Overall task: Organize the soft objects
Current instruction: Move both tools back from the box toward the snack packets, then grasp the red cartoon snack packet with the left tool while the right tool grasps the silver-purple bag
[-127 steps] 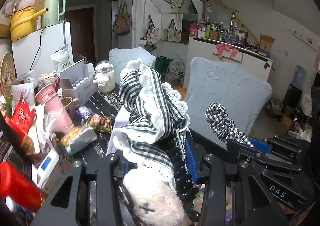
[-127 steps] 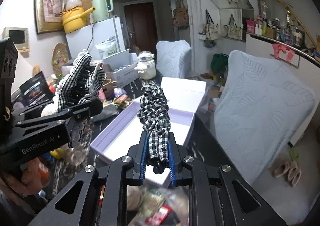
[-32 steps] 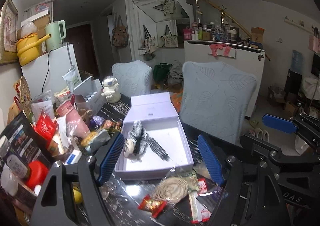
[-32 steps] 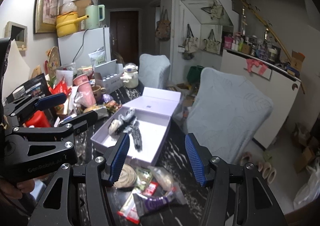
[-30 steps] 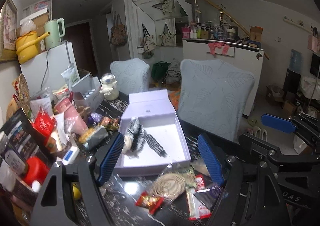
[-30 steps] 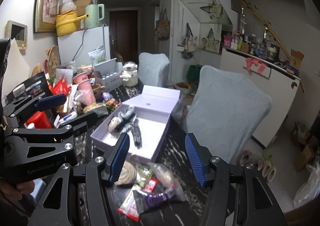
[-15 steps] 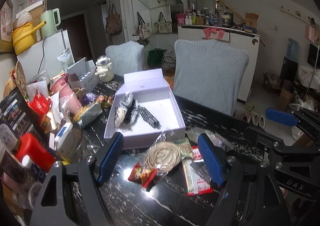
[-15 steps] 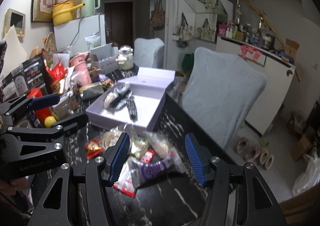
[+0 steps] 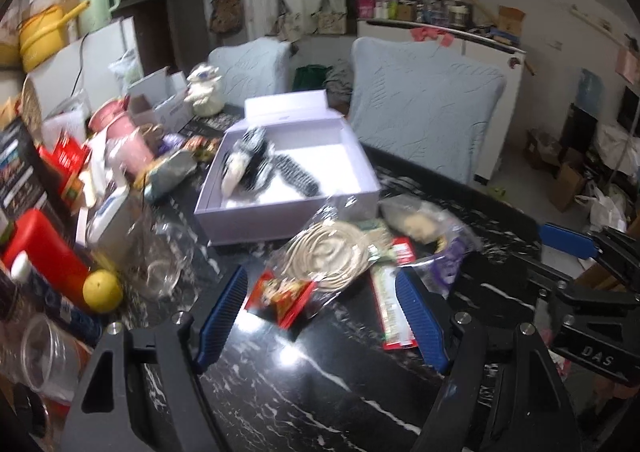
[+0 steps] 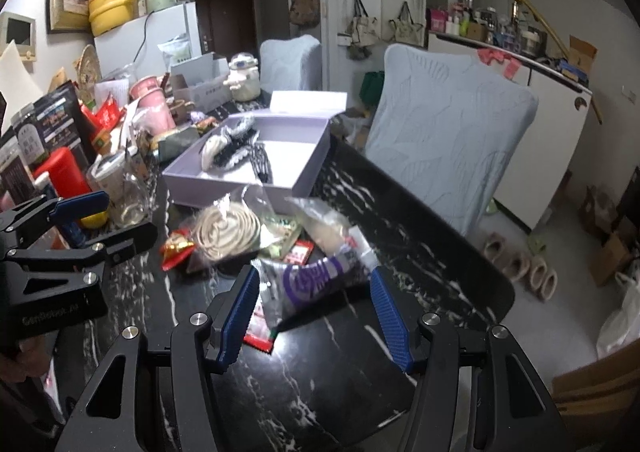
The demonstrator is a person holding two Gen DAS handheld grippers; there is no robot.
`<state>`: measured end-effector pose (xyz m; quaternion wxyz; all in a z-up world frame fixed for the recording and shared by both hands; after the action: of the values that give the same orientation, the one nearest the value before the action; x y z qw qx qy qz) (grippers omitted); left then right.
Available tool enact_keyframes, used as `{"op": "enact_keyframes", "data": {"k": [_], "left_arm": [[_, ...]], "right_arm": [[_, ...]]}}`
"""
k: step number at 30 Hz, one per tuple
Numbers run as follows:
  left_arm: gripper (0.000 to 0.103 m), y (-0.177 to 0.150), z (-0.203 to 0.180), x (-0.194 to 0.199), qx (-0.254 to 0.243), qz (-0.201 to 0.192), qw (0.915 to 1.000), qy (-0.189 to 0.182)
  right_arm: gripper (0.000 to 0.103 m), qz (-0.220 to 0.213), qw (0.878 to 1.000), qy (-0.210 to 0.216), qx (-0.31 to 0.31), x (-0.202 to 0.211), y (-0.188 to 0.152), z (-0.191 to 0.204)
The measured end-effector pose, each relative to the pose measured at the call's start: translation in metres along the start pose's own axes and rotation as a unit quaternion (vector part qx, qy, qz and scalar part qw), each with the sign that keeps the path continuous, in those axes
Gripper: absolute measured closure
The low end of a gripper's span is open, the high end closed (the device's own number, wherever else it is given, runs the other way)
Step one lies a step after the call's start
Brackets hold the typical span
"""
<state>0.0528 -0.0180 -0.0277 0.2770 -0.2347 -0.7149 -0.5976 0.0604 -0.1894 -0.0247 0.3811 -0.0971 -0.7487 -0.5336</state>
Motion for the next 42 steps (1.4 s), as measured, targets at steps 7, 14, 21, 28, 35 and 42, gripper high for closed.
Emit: {"op": "enact_keyframes", "data": {"k": [7,14,21,28,35,42], "left_arm": [[0.027,-0.011,0.023,-0.034,0.036,0.04,0.9985,0.006],[0.027,-0.004,0.049,-0.069,0.075,0.06,0.9949,0.03],[0.027,0.001,0.065,-0.1,0.102,0.07,0.9894,0.077],[0.027,-0.009,0.073,-0.118,0.113,0.096,0.9848,0.09],[0.045,-0.021,0.074,-0.121,0.104,0.107,0.9858,0.077],[0.061,-0.026,0.066,-0.116,0.087,0.108,0.9888,0.056]], "right_arm": [[0.041,0.023,1.0,0.006,-0.013,-0.027,-0.014,-0.001],[0.041,0.041,0.999,0.018,-0.02,-0.051,-0.018,-0.001],[0.041,0.051,0.998,0.022,-0.032,-0.069,-0.016,-0.006],[0.041,0.052,0.997,0.027,-0.041,-0.08,-0.012,-0.007],[0.038,0.053,0.997,0.032,-0.049,-0.082,-0.013,-0.008],[0.038,0.061,0.996,0.03,-0.064,-0.083,-0.017,-0.01]]}}
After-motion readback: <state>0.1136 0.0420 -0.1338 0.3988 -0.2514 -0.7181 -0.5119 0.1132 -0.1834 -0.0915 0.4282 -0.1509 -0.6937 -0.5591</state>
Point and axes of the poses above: each gripper's, at about its wrist camera, not at the fingertips, and x roughly against the way its jaws point, z to its left, y to its top, the point moved 4 cm from there along -x, roughly the way its jaws point, and after that the axes turned 12 degrees about x, right-handed, at the moved point
